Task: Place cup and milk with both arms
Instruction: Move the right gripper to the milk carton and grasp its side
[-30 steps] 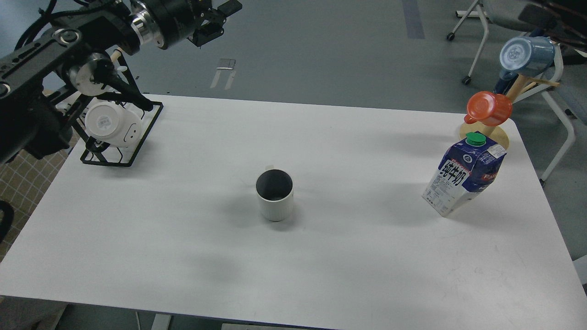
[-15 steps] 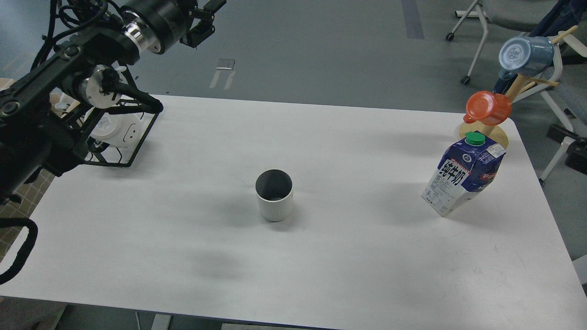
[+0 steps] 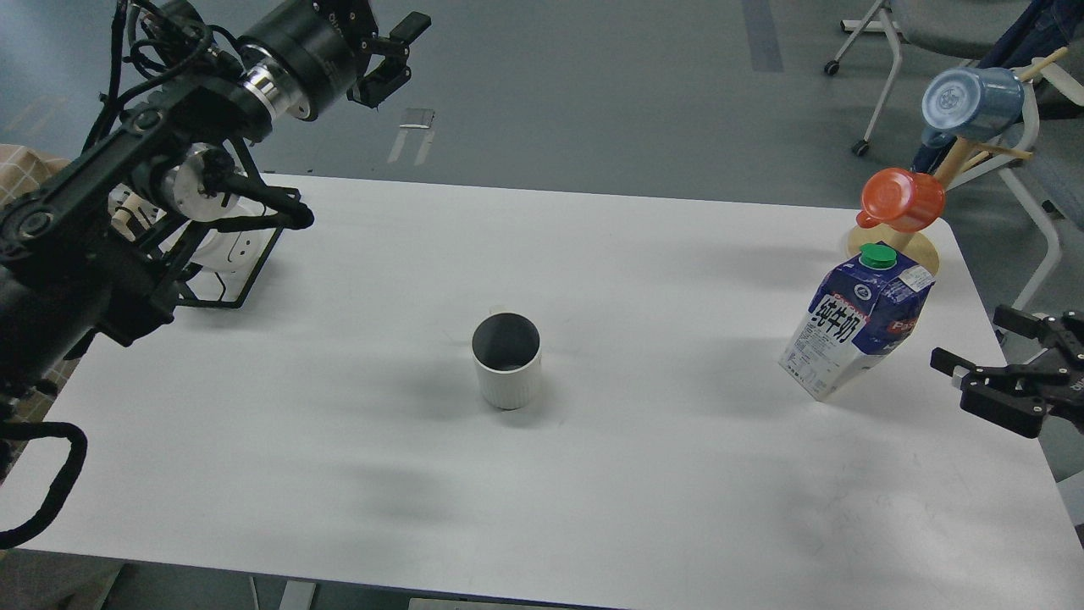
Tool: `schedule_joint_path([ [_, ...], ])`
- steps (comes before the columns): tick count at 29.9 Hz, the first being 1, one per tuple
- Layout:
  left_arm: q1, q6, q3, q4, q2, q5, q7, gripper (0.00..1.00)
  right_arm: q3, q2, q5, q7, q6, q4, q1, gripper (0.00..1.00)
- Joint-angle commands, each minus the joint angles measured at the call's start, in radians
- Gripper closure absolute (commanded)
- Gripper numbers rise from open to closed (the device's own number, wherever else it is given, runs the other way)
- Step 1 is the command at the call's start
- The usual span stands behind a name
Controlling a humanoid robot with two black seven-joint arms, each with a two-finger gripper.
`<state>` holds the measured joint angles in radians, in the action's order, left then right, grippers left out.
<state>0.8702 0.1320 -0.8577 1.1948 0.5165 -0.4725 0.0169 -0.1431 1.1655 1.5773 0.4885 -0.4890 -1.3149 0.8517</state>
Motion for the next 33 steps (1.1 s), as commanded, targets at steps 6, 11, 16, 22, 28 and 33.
schedule_joint_path([
  [6, -0.003, 0.003, -0.007, 0.002, -0.003, 0.000, 0.000, 0.02, 0.007, -0.099, 0.000, 0.000, 0.000, 0.094, -0.005, 0.00],
  [11, -0.005, 0.003, -0.012, 0.002, -0.013, 0.000, 0.005, 0.02, 0.017, -0.190, -0.002, 0.000, 0.000, 0.183, -0.008, 0.00],
  [16, -0.007, 0.003, -0.012, 0.002, -0.013, 0.000, 0.005, 0.02, 0.023, -0.253, -0.002, 0.000, 0.000, 0.253, -0.019, 0.00],
  [22, -0.013, 0.006, -0.012, 0.002, -0.013, 0.000, 0.006, 0.02, 0.040, -0.287, -0.002, 0.000, 0.000, 0.264, -0.037, 0.03],
  [28, -0.014, 0.008, -0.014, 0.008, -0.013, 0.000, 0.006, 0.02, 0.092, -0.323, -0.002, 0.000, 0.000, 0.293, -0.056, 0.04],
  [33, -0.034, 0.008, -0.023, 0.015, -0.012, 0.000, 0.005, 0.02, 0.099, -0.351, -0.002, 0.000, 0.000, 0.309, -0.054, 0.06],
])
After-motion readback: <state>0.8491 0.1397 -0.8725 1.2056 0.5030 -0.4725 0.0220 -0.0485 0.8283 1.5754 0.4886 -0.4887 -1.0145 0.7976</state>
